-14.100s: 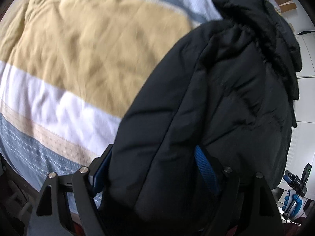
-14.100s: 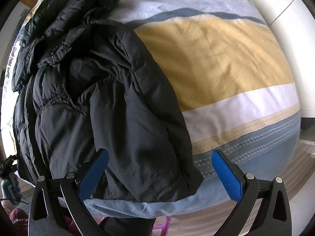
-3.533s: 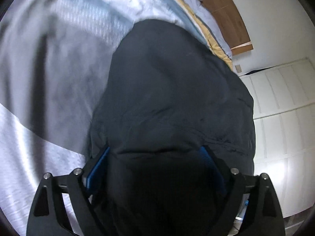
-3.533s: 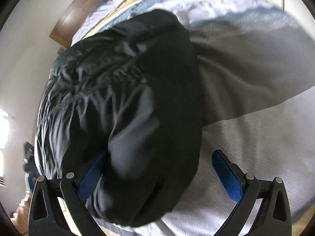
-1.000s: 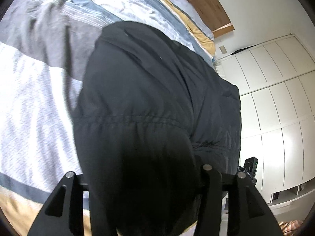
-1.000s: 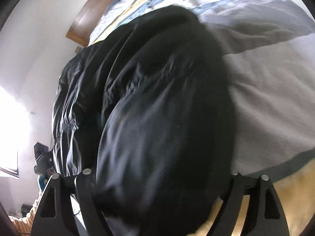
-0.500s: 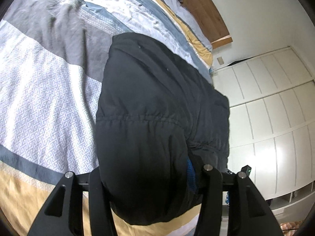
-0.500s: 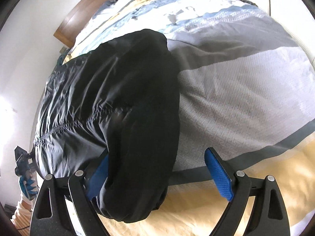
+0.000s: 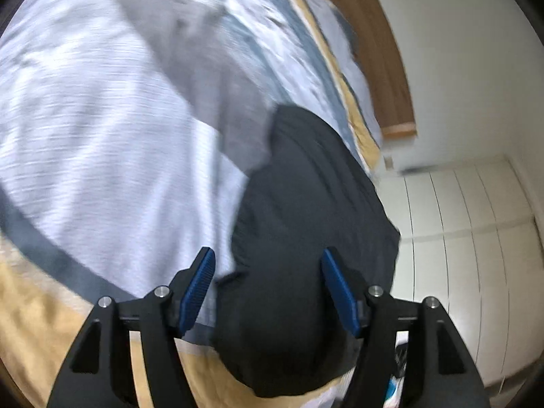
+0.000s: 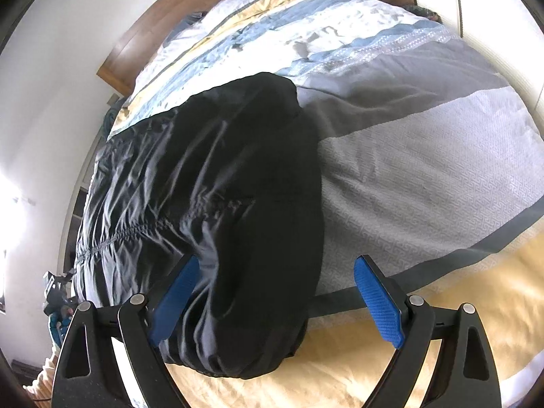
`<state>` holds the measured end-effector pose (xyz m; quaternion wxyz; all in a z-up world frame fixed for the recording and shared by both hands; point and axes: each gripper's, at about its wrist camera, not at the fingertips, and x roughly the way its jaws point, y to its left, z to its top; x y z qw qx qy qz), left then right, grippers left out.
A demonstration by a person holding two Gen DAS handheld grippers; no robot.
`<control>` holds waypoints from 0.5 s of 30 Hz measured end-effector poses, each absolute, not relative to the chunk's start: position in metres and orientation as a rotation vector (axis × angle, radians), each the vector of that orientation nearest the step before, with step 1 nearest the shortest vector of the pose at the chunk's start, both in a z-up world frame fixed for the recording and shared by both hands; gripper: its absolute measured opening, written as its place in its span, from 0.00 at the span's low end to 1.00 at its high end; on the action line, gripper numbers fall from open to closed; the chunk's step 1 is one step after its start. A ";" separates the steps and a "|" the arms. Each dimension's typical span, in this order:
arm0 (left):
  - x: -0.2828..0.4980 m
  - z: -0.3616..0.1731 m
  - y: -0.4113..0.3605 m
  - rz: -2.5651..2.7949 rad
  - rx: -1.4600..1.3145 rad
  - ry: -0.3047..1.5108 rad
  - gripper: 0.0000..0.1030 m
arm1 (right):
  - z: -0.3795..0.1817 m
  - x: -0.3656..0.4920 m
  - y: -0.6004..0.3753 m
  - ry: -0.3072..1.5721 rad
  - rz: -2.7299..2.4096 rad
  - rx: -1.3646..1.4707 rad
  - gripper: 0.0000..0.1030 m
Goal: Fold large clothes
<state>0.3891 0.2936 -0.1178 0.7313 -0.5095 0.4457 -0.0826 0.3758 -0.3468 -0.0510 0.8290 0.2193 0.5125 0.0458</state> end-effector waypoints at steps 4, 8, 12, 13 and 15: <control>0.381 -0.112 0.308 -0.086 -1.048 0.985 0.62 | -0.041 0.374 -0.335 1.068 0.079 0.427 0.89; 0.379 -0.091 0.300 -0.049 -0.889 1.004 0.62 | -0.025 0.368 -0.322 1.032 0.054 0.405 0.89; 0.376 -0.064 0.286 -0.025 -0.757 0.984 0.62 | -0.009 0.361 -0.310 0.996 0.012 0.353 0.90; 0.375 -0.056 0.282 -0.023 -0.730 0.967 0.62 | -0.004 0.360 -0.305 0.982 0.004 0.330 0.90; 0.372 -0.043 0.273 -0.023 -0.671 0.935 0.62 | 0.001 0.357 -0.298 0.955 -0.003 0.291 0.92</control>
